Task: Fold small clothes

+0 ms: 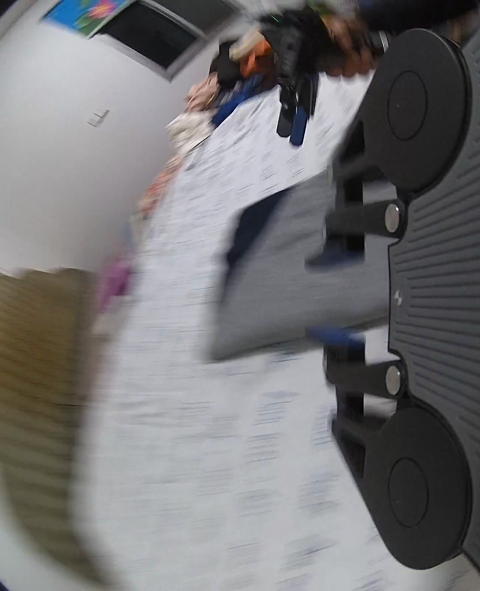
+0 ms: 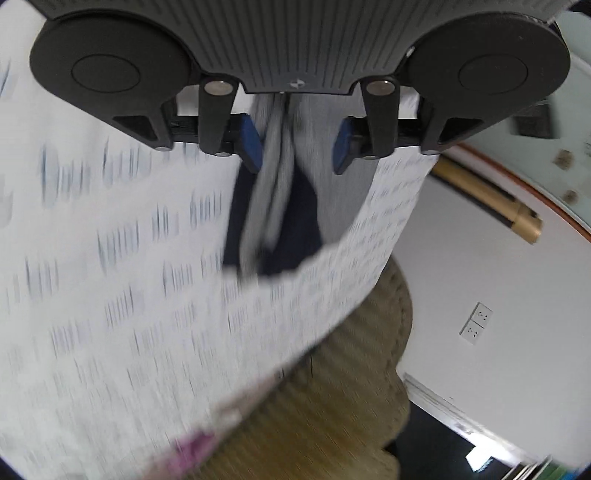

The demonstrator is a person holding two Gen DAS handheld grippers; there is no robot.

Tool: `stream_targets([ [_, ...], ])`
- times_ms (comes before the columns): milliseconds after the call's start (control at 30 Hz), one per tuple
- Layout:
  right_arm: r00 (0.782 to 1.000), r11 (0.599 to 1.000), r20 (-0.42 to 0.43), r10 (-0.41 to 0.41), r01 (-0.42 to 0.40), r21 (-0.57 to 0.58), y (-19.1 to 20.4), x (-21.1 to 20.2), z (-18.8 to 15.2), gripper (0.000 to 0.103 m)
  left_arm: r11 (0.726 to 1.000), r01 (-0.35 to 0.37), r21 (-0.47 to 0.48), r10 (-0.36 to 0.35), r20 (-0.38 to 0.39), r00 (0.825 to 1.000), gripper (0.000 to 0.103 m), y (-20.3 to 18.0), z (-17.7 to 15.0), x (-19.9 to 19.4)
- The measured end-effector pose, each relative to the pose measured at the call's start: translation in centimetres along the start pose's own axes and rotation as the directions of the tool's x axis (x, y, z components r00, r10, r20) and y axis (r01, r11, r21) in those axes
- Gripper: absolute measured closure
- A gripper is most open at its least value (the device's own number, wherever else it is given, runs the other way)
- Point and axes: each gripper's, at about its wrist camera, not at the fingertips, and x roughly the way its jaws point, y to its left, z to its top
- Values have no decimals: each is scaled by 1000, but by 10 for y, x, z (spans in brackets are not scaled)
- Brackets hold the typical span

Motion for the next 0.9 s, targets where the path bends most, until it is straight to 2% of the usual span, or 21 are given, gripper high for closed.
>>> stream_targets([
  [33,999,999,14,-29,30,-36,6,8,11,51,998,-40,49,36,71,997,19,-15,-1,4],
  [67,999,997,25,-44,46,-67,11,19,22,51,992,-77,104,64,116,991,15,-32,-6,10],
  [167,999,998,-30,-26,24,-58,14,69,51,50,941,-129,312,100,105,989,15,-79,-35,44],
  [200,997,998,-58,-43,40,-56,13,87,57,49,919,-152,363,123,100,987,15,-90,-48,54],
  [233,994,995,-70,-84,80,-64,13,103,60,50,908,-145,394,120,86,989,15,-97,-59,61],
  [300,983,986,-100,-157,149,-80,13,131,60,53,904,-100,415,103,15,995,15,-99,-77,71],
  [333,980,986,-118,-162,155,-67,8,140,59,69,908,-72,412,88,-21,996,15,-97,-85,76],
  [367,983,992,-131,-125,120,-48,5,145,56,82,908,-57,415,81,-40,996,15,-95,-91,78],
  [400,987,996,-134,-85,80,-42,3,146,53,89,906,-63,418,85,-34,996,15,-93,-95,79],
  [467,989,991,-104,-103,93,-95,3,139,48,90,917,-42,397,63,-39,997,15,-86,-96,78],
  [533,987,991,-101,-127,122,-55,-18,134,46,97,928,-22,373,43,-48,998,15,-80,-94,81],
  [567,984,989,-99,-145,144,-20,-31,133,44,97,927,-20,373,41,-50,998,14,-80,-94,84],
  [633,992,995,-79,-98,100,28,-42,132,39,94,923,-25,384,48,-50,998,13,-84,-94,85],
  [667,994,995,-69,-87,89,33,-40,129,38,87,922,-24,387,49,-54,997,13,-85,-92,86],
  [700,995,996,-60,-85,87,30,-37,127,38,73,923,-19,384,46,-61,997,13,-85,-89,83],
  [767,993,993,-8,-121,121,9,-26,115,42,74,937,5,350,18,-63,998,13,-86,-81,68],
  [833,982,985,92,-162,167,-47,-8,98,48,74,941,34,336,-24,-34,999,12,-88,-72,58],
  [867,986,987,104,-133,141,-79,3,95,52,74,933,36,358,-33,-16,999,12,-91,-69,58],
  [900,993,990,77,-88,96,-103,13,98,56,73,919,38,392,-39,-6,999,12,-96,-66,61],
])
